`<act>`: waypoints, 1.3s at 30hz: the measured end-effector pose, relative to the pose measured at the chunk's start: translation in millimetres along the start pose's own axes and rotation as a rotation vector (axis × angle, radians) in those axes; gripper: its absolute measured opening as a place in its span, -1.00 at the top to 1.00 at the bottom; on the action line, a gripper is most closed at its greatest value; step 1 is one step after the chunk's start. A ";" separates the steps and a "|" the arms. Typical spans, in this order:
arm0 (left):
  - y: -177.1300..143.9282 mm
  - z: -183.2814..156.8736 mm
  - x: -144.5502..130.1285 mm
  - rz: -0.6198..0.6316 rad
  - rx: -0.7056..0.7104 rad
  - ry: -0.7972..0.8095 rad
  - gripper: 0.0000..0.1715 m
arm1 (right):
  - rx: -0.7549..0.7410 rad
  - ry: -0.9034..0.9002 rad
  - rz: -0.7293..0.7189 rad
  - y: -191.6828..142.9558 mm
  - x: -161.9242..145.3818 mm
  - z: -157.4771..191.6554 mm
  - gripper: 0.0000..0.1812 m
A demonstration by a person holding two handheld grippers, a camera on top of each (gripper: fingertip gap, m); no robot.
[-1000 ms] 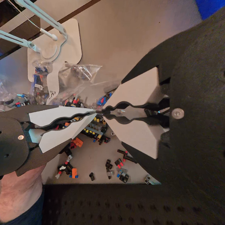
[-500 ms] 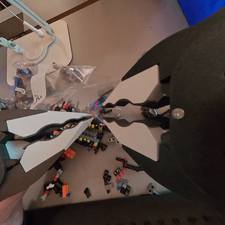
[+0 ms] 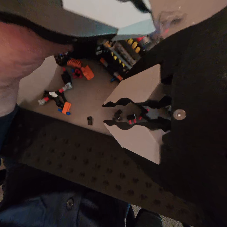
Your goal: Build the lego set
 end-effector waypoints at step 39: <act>-3.2 -0.1 1.2 -0.007 0.006 0.002 1.00 | -0.485 0.310 -0.141 -92.1 -41.8 -83.7 0.86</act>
Point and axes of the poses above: each gripper's, where its closed fingertips meet, y out along the fingers, x out of its top, z = x × y across the jaws, the point moved 2 cm from there along -y, back along the fingers, and after that the axes turned 3 degrees about x, right-handed, at the moved point
